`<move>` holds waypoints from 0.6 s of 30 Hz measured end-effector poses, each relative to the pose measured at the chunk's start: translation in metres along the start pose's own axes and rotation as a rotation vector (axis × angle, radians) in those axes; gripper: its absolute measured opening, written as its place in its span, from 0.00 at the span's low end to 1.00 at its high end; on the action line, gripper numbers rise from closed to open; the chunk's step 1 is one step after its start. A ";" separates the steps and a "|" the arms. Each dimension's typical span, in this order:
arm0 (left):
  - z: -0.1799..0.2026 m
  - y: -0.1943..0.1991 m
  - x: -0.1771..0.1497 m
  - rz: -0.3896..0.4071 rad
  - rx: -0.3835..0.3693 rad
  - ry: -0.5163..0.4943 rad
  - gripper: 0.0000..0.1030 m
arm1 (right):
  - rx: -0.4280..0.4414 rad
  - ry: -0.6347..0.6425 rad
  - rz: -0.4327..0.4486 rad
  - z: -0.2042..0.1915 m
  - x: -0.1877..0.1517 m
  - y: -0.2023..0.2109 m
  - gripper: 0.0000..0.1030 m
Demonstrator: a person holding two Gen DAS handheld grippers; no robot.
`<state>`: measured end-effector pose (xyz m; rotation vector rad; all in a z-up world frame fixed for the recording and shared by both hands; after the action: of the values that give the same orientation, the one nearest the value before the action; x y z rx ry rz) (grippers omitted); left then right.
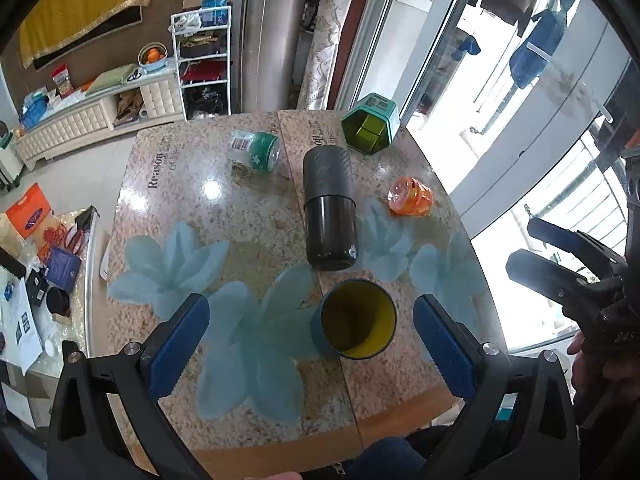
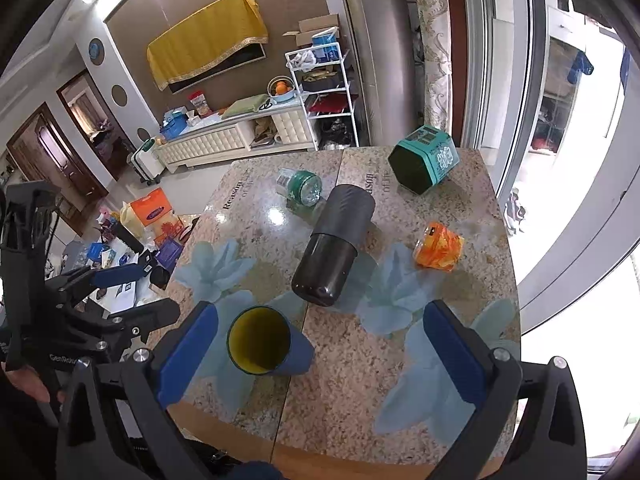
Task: Flip cup upright
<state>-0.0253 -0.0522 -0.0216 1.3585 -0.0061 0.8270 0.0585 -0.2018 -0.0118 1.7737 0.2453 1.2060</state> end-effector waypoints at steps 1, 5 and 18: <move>0.001 0.002 -0.001 0.002 0.002 -0.001 1.00 | 0.000 -0.001 0.003 0.001 0.000 0.001 1.00; 0.006 0.005 -0.007 0.000 0.008 -0.004 1.00 | 0.008 -0.016 0.005 0.002 -0.004 0.002 1.00; 0.015 0.017 -0.006 0.034 0.031 -0.010 1.00 | 0.020 -0.012 0.018 0.003 -0.007 0.007 1.00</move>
<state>-0.0314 -0.0689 -0.0063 1.3948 -0.0243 0.8520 0.0551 -0.2122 -0.0108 1.8032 0.2351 1.2095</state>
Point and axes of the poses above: each gripper's, at about its wrist camera, not at the fingertips, and y roughly against the way its jaws point, z to its right, x to its top, the point moved 5 cm from there along -y, roughly the way its jaws point, and after that the axes turned 11 degrees about y, right-handed, at the moved point
